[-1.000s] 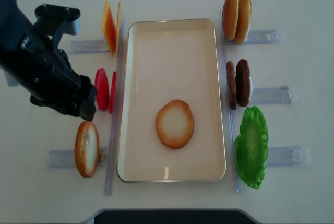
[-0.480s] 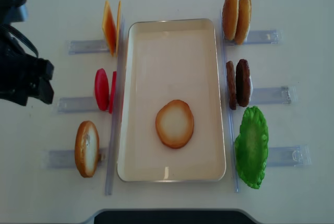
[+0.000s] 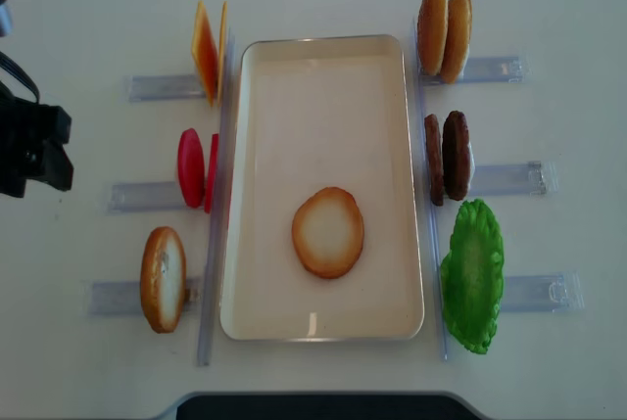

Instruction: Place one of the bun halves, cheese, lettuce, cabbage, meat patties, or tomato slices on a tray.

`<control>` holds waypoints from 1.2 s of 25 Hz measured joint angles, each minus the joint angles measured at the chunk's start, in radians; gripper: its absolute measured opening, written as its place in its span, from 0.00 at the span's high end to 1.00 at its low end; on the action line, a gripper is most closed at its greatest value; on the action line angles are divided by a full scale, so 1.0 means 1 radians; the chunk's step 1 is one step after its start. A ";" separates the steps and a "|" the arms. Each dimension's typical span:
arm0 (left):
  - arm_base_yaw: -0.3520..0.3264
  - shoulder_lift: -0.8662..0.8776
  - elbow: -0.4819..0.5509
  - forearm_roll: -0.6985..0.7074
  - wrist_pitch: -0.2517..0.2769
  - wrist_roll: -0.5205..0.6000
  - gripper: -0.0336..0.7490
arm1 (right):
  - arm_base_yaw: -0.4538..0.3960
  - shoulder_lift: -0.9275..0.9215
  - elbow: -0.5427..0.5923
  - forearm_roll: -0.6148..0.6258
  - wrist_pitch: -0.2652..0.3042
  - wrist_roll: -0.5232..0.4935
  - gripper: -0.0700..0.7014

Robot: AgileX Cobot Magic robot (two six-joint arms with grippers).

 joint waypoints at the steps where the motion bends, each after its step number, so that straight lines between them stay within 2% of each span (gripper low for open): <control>1: 0.000 -0.019 0.004 0.000 0.000 0.000 0.40 | 0.000 0.000 0.000 0.000 0.000 0.000 0.21; 6: 0.000 -0.152 0.063 0.000 0.002 0.002 0.40 | 0.000 0.000 0.000 0.000 0.000 0.000 0.21; 22: 0.000 -0.818 0.310 -0.008 0.027 0.002 0.44 | 0.000 0.000 0.000 0.000 0.000 0.000 0.21; 30: 0.000 -1.060 0.448 -0.008 -0.079 0.003 0.44 | 0.000 0.000 0.000 0.000 0.000 0.000 0.21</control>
